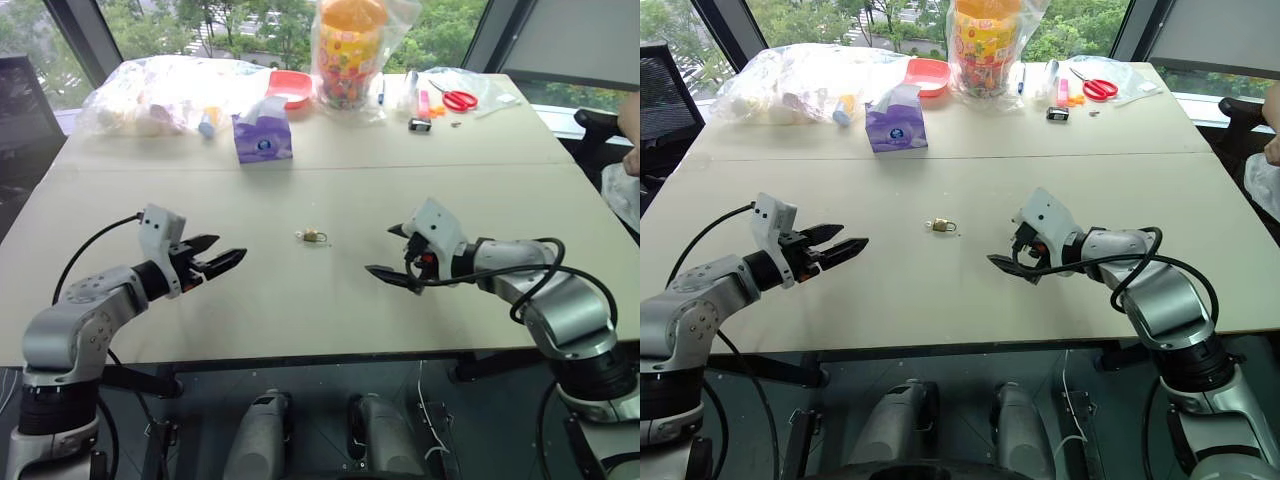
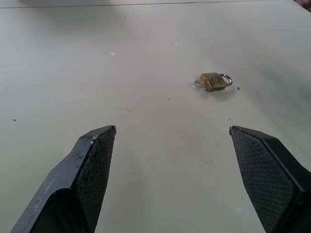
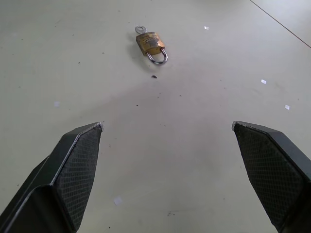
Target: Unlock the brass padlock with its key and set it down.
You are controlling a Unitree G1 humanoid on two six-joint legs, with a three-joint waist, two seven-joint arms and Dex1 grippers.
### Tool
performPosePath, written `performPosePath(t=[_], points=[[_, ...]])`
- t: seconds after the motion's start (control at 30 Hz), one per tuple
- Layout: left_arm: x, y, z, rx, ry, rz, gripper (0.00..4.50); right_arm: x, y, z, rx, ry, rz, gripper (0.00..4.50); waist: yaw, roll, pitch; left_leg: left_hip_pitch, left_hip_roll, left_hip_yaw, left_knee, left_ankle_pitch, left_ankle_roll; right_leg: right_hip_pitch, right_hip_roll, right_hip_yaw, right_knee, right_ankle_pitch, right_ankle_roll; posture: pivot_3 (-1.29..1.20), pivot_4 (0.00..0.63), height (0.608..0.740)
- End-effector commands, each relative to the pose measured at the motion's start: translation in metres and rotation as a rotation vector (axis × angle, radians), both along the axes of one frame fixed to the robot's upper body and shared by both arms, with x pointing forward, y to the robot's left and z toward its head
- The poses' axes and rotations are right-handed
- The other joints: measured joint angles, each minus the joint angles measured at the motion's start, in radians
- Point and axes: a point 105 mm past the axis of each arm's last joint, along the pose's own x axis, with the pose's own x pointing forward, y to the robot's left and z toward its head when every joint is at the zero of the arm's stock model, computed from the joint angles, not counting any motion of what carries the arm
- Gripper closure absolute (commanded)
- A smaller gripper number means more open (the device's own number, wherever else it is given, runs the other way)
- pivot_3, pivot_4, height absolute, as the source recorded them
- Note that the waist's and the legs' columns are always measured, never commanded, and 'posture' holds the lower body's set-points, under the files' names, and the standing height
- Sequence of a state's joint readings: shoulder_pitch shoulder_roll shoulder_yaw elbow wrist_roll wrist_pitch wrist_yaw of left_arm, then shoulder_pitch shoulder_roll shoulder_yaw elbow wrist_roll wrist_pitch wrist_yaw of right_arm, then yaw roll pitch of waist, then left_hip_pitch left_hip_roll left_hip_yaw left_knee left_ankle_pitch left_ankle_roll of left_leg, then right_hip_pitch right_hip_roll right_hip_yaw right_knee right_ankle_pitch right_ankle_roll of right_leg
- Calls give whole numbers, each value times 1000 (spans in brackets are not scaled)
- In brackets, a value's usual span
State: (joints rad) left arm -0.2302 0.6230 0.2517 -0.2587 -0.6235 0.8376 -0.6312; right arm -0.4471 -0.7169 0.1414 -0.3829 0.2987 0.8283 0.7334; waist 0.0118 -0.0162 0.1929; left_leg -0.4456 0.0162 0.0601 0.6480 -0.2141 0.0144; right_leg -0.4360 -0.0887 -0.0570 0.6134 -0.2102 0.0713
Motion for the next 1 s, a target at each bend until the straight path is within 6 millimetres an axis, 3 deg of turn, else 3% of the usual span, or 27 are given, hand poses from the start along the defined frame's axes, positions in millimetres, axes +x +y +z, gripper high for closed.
performPosePath(t=[0.03, 0.33, 0.47, 0.63, 0.77, 1.0], points=[[0, -3, 18, -11, -75, -10, 615, 1, 3, 9, 11, -43, 11, 0, 0, 0, 0, 0, 0, 0, 0, 0, 0, 0, 0, 0, 0, 0, 0, 0, 150, 740], [-3, -11, 21, -25, -77, -34, 615, 1, 8, 11, 19, -60, 26, 0, 0, 0, 0, 0, 0, 0, 0, 0, 0, 0, 0, 0, 0, 0, 0, 0, 150, 740], [-3, -11, 16, 90, -81, -82, 615, 4, 14, 17, 48, -72, 48, 0, -1, 0, 0, 0, 0, 0, 0, 0, 0, 0, 0, 0, 0, 0, 0, 0, 150, 740], [-6, 0, 21, 263, -78, -230, 615, 31, 50, 25, 24, -64, 147, 0, -14, 0, 0, 0, 1, 2, 0, -1, -2, -2, 1, 0, 0, 1, -2, 0, 150, 740], [-12, 2, 25, 319, -53, -337, 615, 46, 78, 16, -28, -22, 250, 0, -24, 0, 0, -2, 1, 2, -2, 0, 0, -4, 1, 0, 0, 1, -2, 0, 150, 740], [-3, 4, 38, 343, -113, -301, 615, 64, 107, -3, -70, 47, 335, 0, -25, 0, 0, -6, 0, 5, -1, 0, 1, -7, 2, 0, 1, 2, 0, 0, 150, 740]])
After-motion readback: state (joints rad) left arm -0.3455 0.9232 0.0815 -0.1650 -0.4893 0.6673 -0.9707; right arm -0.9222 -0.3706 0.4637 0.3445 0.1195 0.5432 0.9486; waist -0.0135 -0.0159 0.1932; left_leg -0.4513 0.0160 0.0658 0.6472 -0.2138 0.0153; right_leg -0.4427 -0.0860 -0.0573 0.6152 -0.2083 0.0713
